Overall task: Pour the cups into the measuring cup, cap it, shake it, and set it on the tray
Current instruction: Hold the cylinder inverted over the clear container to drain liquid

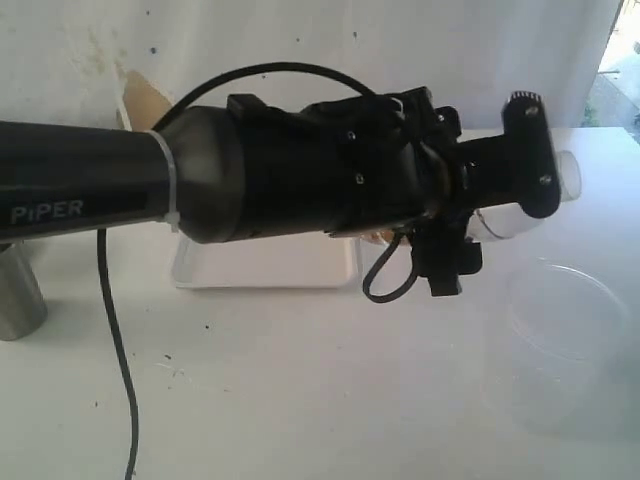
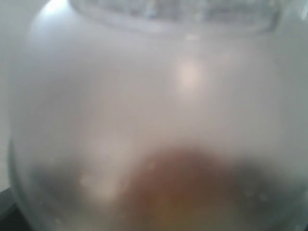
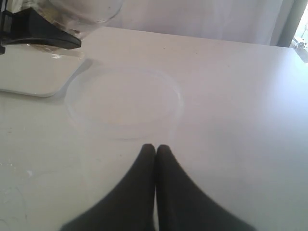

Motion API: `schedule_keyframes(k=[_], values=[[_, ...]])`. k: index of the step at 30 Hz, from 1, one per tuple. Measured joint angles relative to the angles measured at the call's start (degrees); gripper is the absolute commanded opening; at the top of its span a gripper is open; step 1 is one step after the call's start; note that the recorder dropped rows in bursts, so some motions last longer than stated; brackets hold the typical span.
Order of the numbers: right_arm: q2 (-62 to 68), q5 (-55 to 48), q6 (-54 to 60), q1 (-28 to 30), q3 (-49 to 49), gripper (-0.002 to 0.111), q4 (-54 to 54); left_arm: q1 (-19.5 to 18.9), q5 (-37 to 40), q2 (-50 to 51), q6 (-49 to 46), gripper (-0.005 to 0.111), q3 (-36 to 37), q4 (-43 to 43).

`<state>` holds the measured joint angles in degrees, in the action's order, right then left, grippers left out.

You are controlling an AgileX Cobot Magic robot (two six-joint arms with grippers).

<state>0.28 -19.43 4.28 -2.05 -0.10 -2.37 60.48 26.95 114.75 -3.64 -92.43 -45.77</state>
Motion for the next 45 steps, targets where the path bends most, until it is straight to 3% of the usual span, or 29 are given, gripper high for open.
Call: schedule_keyframes(k=[8,26,45], values=[[0.0,0.0,0.0,0.0,0.0,0.000,0.0,1.8,-0.1,0.0,-3.1,0.000,-0.1,-5.9],[0.0,0.0,0.0,0.0,0.0,0.000,0.0,1.6,-2.9,0.2,-5.8,0.000,-0.2,-17.5],[0.0,0.0,0.0,0.0,0.0,0.000,0.0,1.2,-3.6,5.1,-5.9,0.000,-0.4,-37.5]])
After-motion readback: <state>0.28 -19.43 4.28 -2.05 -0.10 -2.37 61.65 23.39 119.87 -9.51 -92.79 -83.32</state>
